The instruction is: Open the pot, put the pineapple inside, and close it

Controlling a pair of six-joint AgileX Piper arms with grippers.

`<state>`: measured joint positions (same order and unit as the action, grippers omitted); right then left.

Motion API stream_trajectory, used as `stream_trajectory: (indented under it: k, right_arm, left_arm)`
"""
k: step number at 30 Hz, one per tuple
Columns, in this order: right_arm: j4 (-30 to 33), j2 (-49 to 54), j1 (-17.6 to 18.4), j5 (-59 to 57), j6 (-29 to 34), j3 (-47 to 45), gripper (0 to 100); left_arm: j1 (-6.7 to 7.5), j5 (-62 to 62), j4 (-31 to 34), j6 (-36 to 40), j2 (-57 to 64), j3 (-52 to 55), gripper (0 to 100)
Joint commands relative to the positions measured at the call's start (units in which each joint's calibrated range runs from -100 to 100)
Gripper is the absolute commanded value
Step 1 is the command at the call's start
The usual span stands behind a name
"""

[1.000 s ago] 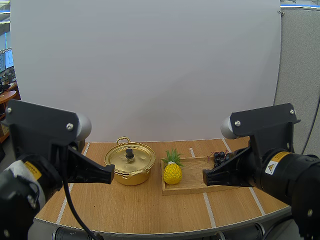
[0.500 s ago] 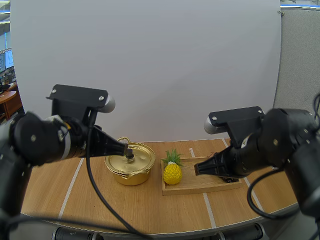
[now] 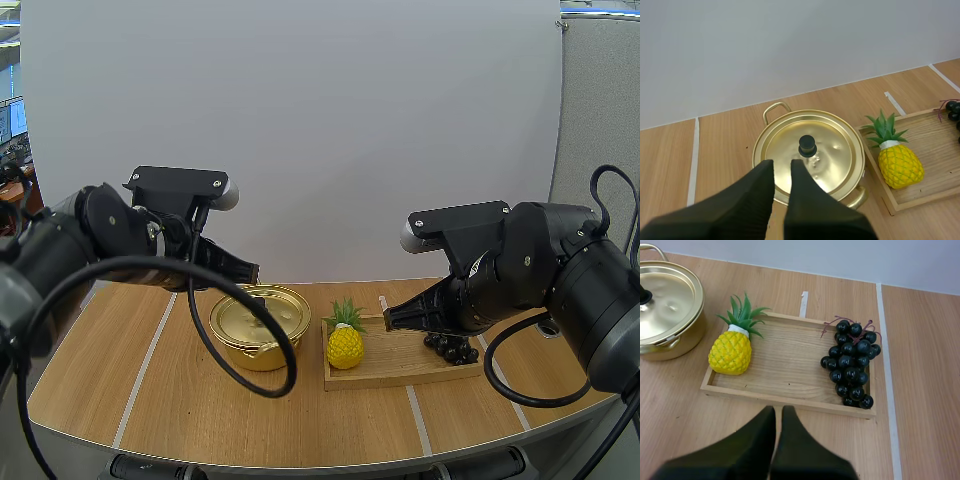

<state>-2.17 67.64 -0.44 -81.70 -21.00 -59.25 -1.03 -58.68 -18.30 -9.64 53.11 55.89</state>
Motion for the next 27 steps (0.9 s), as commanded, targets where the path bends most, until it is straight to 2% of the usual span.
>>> stream_trajectory:
  k: [1,3,5,12,17,21,27]
  right_arm:
    - [-0.05,0.00,-0.19,3.08,-0.67,0.39,50]
    - [-0.05,0.00,-0.19,4.43,-0.67,0.39,75]
    - [-0.05,0.00,-0.19,5.25,-0.58,0.39,99]
    - [-0.33,0.00,-0.19,5.22,-0.22,0.39,100]
    - [-1.93,0.00,-0.19,5.22,-0.22,0.39,100]
    - [-2.29,0.00,-0.19,5.83,-0.22,0.39,100]
    - [-2.29,0.00,-0.19,5.83,-0.22,0.39,100]
  left_arm:
    - [-0.18,1.79,-1.19,-0.17,-0.37,-0.71,69]
    - [-0.18,1.77,-1.19,-0.26,-0.37,-0.71,100]
    - [-0.18,1.61,-1.19,-2.00,-0.37,-0.71,100]
    - [-0.18,1.44,-1.19,-4.82,-0.48,-0.71,100]
    - [-0.18,-1.06,-1.19,-13.33,-1.08,-2.00,100]
    - [-0.18,-6.73,-4.51,-18.14,-6.07,-5.88,100]
    - [-0.18,-11.89,-6.00,-19.66,-17.72,-12.35,100]
